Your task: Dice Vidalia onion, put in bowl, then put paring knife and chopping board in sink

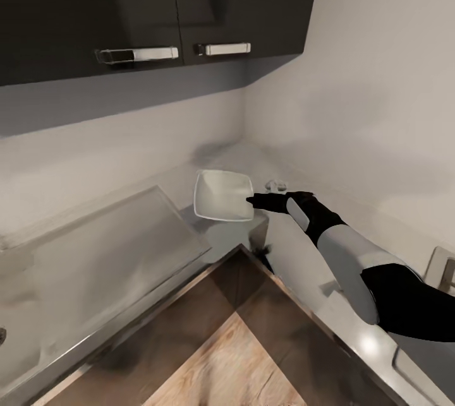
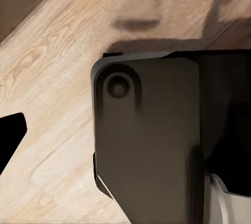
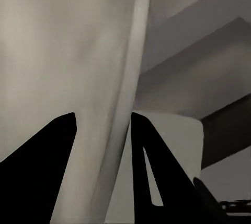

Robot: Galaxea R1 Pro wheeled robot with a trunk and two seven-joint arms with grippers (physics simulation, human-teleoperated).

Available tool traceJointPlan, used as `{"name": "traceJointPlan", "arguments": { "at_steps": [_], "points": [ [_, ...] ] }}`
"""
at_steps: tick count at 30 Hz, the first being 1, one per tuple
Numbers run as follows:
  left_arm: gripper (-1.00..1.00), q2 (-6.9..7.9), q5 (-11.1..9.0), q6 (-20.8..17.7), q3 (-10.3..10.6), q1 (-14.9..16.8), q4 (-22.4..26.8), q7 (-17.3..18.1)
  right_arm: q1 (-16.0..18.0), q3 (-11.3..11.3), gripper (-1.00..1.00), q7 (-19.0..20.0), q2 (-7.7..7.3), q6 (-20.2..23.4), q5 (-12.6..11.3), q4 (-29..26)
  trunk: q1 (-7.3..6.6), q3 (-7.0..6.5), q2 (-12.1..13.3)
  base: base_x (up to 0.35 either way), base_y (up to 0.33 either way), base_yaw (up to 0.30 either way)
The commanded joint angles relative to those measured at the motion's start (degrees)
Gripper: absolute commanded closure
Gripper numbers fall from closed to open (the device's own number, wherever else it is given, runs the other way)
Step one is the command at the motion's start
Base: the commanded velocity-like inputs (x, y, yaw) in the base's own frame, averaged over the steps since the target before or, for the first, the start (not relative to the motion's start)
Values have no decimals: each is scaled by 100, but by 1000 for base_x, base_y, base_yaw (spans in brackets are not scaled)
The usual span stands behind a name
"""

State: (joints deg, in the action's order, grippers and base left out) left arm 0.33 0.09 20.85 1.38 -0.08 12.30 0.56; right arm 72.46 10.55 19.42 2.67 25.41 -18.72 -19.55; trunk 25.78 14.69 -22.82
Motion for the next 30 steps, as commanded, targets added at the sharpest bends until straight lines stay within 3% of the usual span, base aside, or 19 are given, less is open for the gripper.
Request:
{"name": "traceJointPlan", "arguments": {
  "at_steps": [1,30],
  "points": [
    [-100,2,0,11,12,-1,6,6,5,26,100,-11,-3,26,-53,-5,0,3,-10,-292,87,158],
    [-100,2,8,21,13,-1,14,6,5,26,100,-26,-3,26,-53,-5,0,-197,-10,-306,92,159]
  ]
}}
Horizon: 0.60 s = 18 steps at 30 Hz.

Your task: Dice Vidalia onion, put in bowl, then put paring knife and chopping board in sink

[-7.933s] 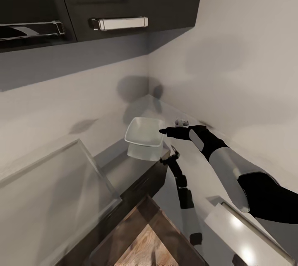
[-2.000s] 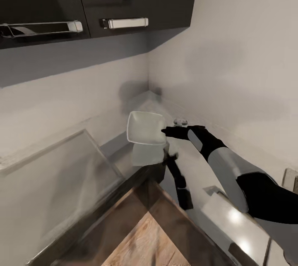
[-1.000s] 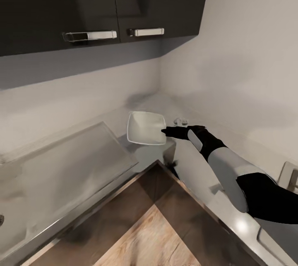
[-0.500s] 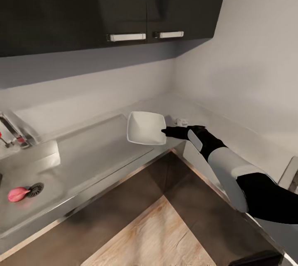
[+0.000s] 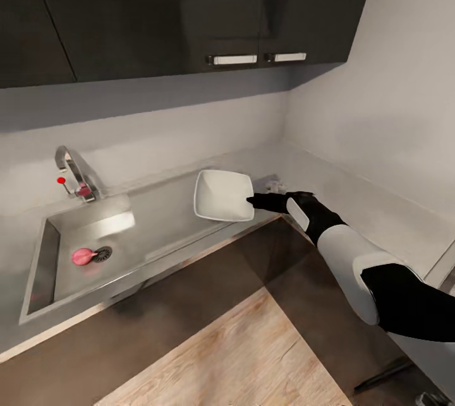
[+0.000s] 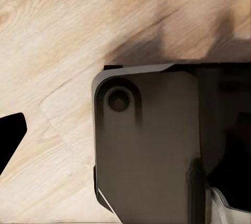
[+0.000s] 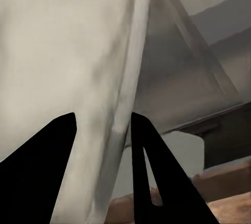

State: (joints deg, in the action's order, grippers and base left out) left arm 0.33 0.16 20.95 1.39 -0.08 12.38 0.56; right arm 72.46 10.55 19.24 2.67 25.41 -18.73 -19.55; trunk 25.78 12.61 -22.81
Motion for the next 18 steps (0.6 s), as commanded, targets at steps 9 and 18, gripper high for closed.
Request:
{"name": "traceJointPlan", "arguments": {
  "at_steps": [9,18],
  "points": [
    [-100,18,-6,788,36,-1,-26,6,5,26,100,-7,-3,25,-51,-5,0,-52,-11,-167,66,159],
    [-100,20,-7,839,36,-1,-32,1,5,26,100,-8,-3,25,-51,-5,0,-114,-11,-5,2,159]
  ]
}}
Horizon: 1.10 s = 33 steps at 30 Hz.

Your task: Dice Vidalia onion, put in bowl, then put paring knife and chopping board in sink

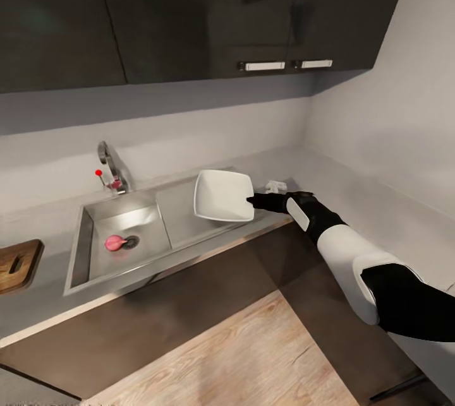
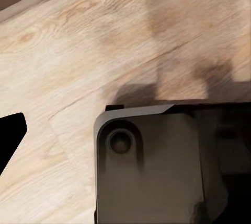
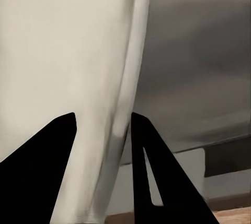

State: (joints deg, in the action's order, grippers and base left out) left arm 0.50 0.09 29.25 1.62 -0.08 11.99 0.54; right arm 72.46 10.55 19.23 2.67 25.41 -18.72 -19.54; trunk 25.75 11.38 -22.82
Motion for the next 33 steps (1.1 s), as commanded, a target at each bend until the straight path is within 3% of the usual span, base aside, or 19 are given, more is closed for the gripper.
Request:
{"name": "traceJointPlan", "arguments": {
  "at_steps": [1,9,28,33],
  "points": [
    [-100,2,0,10,14,-1,8,2,5,26,100,-7,-3,26,-53,-6,3,3,-10,0,0,159],
    [-100,2,8,11,17,-1,20,-7,5,26,100,-1,-3,25,-53,-6,3,-32,-10,0,0,119],
    [-100,-1,8,21,22,-1,31,-6,5,25,100,13,-39,27,-49,-6,3,-35,-10,0,0,4],
    [-100,9,8,253,23,-1,2,6,5,26,100,4,-16,26,-53,-6,3,-35,-10,0,0,0]
  ]
}}
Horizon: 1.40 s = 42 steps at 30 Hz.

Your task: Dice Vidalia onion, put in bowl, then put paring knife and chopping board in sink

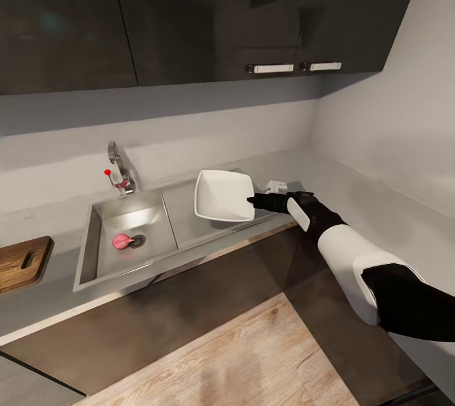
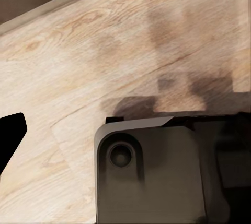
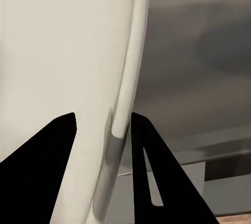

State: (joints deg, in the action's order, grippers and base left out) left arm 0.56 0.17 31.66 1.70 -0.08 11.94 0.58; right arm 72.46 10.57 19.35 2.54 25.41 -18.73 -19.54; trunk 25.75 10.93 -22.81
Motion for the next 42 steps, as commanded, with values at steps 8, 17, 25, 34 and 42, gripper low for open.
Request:
{"name": "traceJointPlan", "arguments": {
  "at_steps": [8,17,25,34,42],
  "points": [
    [-100,5,-6,65,15,-1,-5,3,5,24,100,-1,-6,25,-44,-6,3,10,-11,0,0,0],
    [-100,5,0,68,15,-1,-76,4,5,24,100,-11,0,25,-43,-6,3,10,-11,-92,26,181],
    [-100,5,1,68,15,-1,-78,4,5,24,100,-34,1,25,-43,-6,3,10,-11,-199,125,161],
    [-100,4,1,60,15,-1,-78,4,5,38,100,-266,10,25,-15,-21,3,10,-11,-31,18,6],
    [-100,5,1,59,15,-1,-78,4,5,41,100,-323,18,30,5,-46,3,10,-11,-1,0,0]
  ]
}}
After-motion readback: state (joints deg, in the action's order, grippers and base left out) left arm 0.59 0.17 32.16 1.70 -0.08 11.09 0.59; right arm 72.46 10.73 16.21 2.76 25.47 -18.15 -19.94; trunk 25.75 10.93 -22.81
